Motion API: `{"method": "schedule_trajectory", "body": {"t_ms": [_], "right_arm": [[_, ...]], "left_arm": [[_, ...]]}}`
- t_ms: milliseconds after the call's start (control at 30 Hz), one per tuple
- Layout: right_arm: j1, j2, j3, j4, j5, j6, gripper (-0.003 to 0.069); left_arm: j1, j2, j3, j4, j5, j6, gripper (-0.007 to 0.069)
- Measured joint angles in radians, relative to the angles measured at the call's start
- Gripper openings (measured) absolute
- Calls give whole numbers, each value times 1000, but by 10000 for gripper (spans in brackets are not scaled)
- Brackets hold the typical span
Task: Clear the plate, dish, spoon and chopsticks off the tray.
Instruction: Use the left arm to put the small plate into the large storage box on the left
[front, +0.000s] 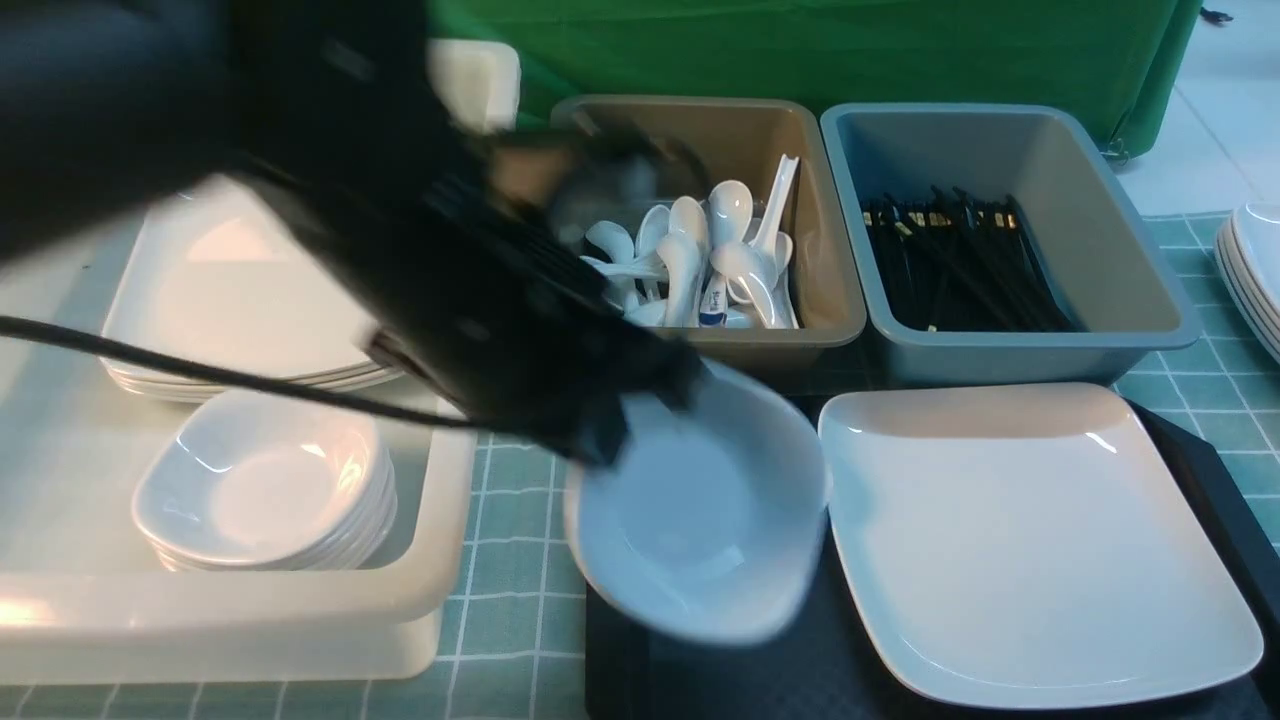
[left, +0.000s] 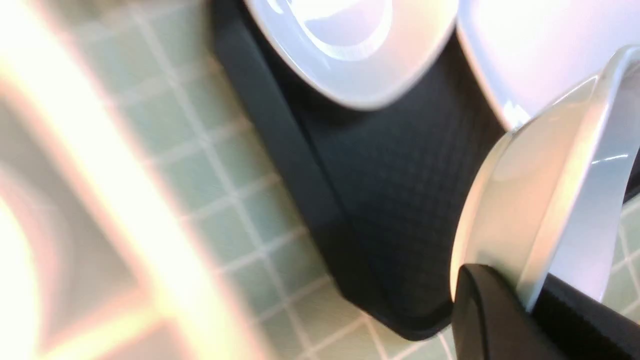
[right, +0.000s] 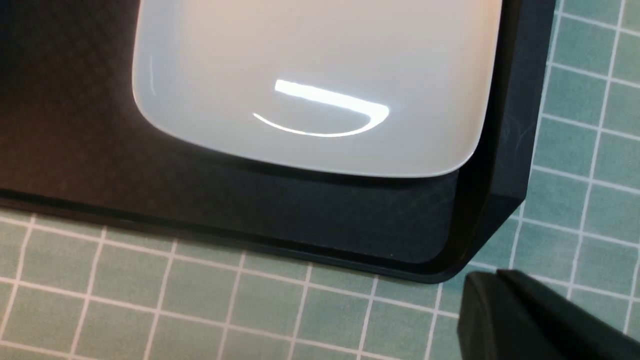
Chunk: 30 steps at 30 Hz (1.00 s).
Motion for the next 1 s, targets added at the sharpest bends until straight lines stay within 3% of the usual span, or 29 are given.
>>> {"method": "schedule_trajectory", "body": {"t_ms": [100, 200, 333, 400, 500, 767, 1000], "right_arm": [[0, 0, 0, 1, -18, 0, 32], [0, 0, 0, 12, -32, 0, 35], [0, 0, 0, 26, -37, 0, 35], [0, 0, 0, 42, -38, 0, 39], [0, 0, 0, 42, -46, 0, 44], [0, 0, 0, 66, -55, -48, 55], [0, 0, 0, 82, -48, -61, 64]], "left_arm": [[150, -118, 0, 10, 65, 53, 20], [436, -209, 0, 33, 112, 153, 20], [598, -217, 0, 34, 114, 265, 20], [732, -177, 17, -20, 115, 378, 20], [773, -104, 37, -55, 98, 479, 20], [761, 109, 50, -75, 65, 573, 20], [745, 172, 50, -14, 63, 462, 55]]}}
